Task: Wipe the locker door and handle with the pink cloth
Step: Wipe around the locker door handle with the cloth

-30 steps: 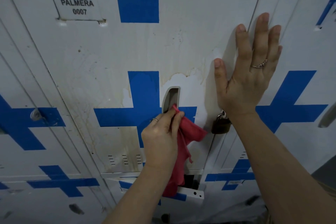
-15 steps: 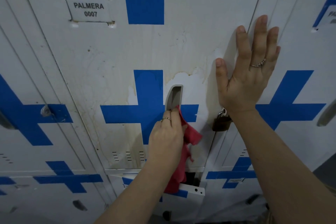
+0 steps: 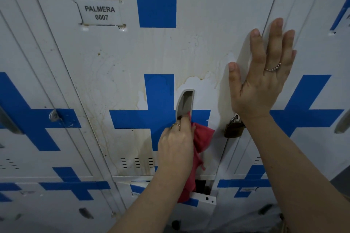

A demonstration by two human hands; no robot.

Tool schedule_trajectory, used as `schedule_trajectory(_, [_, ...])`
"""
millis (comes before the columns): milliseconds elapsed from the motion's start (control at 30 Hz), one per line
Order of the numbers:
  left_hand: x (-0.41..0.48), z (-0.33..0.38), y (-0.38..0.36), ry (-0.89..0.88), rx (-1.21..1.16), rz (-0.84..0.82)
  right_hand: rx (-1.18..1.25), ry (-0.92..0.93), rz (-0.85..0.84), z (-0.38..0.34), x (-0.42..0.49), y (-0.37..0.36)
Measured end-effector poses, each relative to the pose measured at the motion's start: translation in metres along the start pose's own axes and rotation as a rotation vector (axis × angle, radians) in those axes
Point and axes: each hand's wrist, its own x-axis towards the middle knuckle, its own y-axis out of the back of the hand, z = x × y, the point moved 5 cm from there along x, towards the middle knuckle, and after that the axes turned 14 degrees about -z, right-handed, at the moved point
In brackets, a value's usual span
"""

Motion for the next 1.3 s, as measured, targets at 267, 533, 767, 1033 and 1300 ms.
schedule_trajectory(267, [0.003, -0.009, -0.003, -0.035, -0.06, -0.105, 0.244, -0.074, -0.096, -0.01, -0.006, 0.016])
schedule_trajectory(533, [0.008, -0.035, 0.016, 0.169, -0.687, -0.145, 0.631, -0.33, -0.436, -0.051, -0.126, 0.014])
schedule_trajectory(767, [0.016, -0.045, 0.033, 0.077, -0.662, -0.044, 0.926, -0.699, -0.716, -0.064, -0.139, -0.008])
schedule_trajectory(1033, [0.048, -0.061, 0.089, -0.257, -0.252, 0.274, 1.428, -0.899, -0.358, -0.061, -0.083, 0.013])
schedule_trajectory(1300, [0.084, -0.068, 0.092, -0.314, 0.038, 0.405, 0.924, -0.438, -0.417, -0.096, -0.083, 0.017])
